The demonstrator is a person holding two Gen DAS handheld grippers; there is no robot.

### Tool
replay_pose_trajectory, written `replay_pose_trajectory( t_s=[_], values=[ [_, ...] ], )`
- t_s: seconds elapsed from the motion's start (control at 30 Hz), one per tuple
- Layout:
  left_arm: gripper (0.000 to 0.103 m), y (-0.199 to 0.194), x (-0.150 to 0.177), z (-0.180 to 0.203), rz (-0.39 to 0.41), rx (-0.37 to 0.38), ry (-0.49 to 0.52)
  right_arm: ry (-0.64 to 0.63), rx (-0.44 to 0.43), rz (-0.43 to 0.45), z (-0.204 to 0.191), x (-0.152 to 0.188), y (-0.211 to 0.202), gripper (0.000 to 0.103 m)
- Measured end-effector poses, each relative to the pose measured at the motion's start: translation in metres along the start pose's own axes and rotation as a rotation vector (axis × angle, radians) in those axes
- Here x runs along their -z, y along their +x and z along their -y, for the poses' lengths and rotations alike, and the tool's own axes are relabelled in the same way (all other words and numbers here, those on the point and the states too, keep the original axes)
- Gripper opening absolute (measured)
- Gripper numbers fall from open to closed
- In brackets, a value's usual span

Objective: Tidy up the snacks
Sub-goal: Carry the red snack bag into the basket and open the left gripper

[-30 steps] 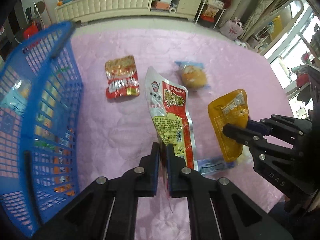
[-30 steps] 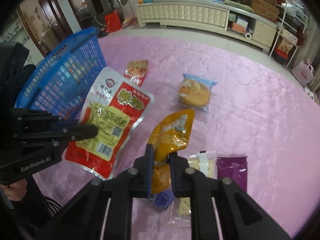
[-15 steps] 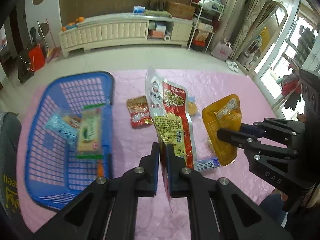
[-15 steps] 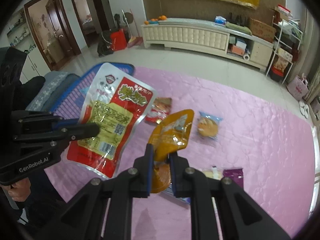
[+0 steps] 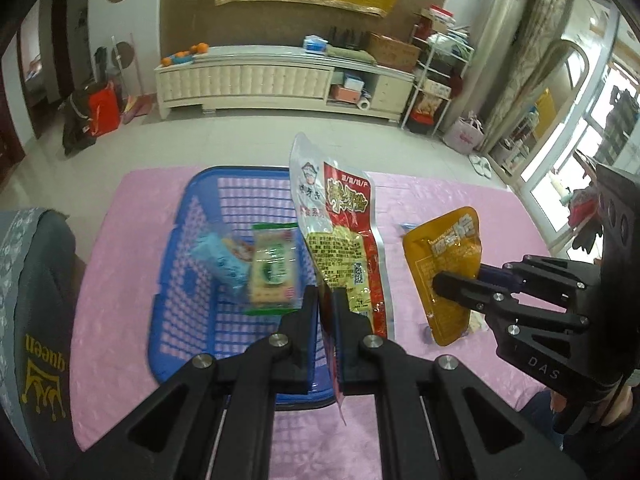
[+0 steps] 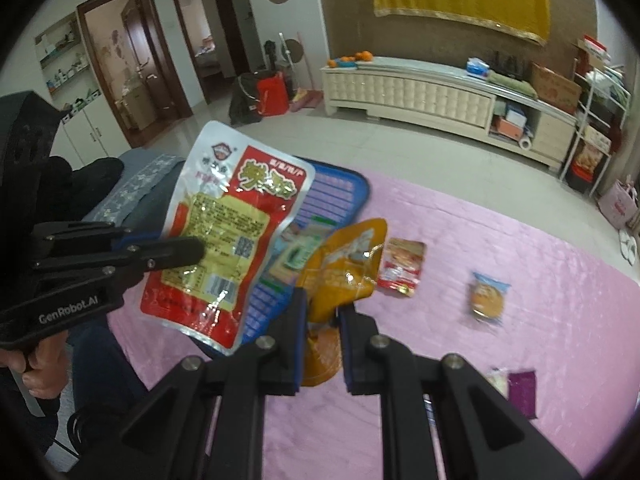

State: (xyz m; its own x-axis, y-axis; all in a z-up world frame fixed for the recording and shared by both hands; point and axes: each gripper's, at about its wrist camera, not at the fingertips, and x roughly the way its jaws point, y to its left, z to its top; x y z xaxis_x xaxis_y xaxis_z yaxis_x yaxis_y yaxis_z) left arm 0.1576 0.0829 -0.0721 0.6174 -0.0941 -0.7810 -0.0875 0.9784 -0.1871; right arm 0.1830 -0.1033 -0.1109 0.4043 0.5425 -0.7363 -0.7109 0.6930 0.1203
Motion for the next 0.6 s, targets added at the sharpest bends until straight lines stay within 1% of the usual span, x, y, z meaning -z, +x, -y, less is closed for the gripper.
replay_pose_trajectory(
  t_s=[0.23,0.4,0.53,0.6],
  values=[
    [0.006,-0.002,0.009,-0.029,-0.011,-0.021,-0.042,-0.044,-0.024,-0.022,-0.034,-0.010,0.024,0.018],
    [0.006,0.008,0.013,-0.045,-0.036,-0.025,-0.059,-0.049,-0.021,-0.037,-0.040,-0.012,0.036,0.019],
    [0.006,0.017,0.016,-0.048,-0.058,-0.013,-0.078,-0.052,-0.015,-0.051,-0.044,-0.011,0.042,0.019],
    [0.006,0.019,0.016,-0.046,-0.063,-0.015,-0.071,-0.053,-0.012,-0.055,-0.046,-0.012,0.044,0.019]
  ],
)
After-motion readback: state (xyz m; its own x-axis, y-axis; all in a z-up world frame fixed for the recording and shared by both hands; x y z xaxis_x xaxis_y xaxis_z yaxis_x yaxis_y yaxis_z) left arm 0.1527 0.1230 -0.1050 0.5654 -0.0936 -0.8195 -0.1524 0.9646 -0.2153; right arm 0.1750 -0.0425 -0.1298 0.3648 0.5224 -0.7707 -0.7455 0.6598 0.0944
